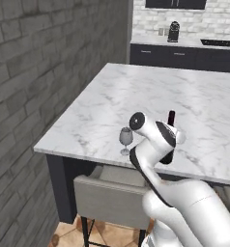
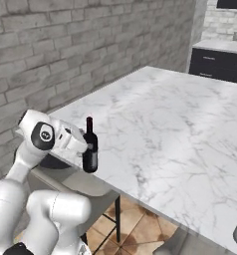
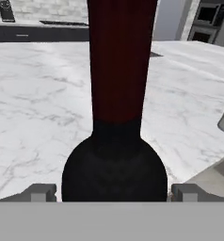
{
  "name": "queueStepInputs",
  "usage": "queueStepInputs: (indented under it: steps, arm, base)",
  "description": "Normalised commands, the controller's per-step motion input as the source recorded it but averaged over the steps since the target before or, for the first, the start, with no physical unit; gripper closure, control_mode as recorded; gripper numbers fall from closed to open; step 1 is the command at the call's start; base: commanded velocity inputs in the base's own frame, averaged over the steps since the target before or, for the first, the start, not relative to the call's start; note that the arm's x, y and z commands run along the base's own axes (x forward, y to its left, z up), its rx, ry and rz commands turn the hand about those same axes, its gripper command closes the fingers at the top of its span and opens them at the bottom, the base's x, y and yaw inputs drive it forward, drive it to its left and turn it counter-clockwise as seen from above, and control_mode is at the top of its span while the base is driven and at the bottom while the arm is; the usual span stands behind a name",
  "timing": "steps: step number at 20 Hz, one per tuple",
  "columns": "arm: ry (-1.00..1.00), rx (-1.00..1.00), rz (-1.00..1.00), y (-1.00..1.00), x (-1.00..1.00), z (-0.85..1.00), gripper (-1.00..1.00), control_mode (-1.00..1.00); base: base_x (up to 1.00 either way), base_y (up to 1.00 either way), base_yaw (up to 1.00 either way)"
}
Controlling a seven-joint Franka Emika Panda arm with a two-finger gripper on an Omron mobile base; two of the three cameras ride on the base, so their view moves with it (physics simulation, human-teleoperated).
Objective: There is a wine glass and glass cup on the dining counter. Place the wine bottle next to the wine glass and the juice bottle next to the glass cup.
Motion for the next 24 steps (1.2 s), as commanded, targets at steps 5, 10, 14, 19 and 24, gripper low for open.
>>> queueStepInputs:
  steps: [5,10,14,19,24]
  arm:
    - [0.06,0.04,0.27,-0.32,0.5,-0.03,1.0,-1.0]
    - [0.01,0.01,0.24,-0.11,0.43,-0.13,1.0,-1.0]
    - [0.0,0.02,0.24,-0.04,0.38,-0.14,1.0,-1.0]
    - [0.0,0.06,0.29,-0.07,0.24,-0.04,1.0,-1.0]
    - [0.0,0.09,0.33,-0.08,0.19,0.0,1.0,-1.0]
  base:
    - [0.0,0.0,0.0]
    - [0.0,0.0,0.0]
    - [0.0,0.0,0.0]
    - [0.0,0.0,0.0]
    - [0.0,0.0,0.0]
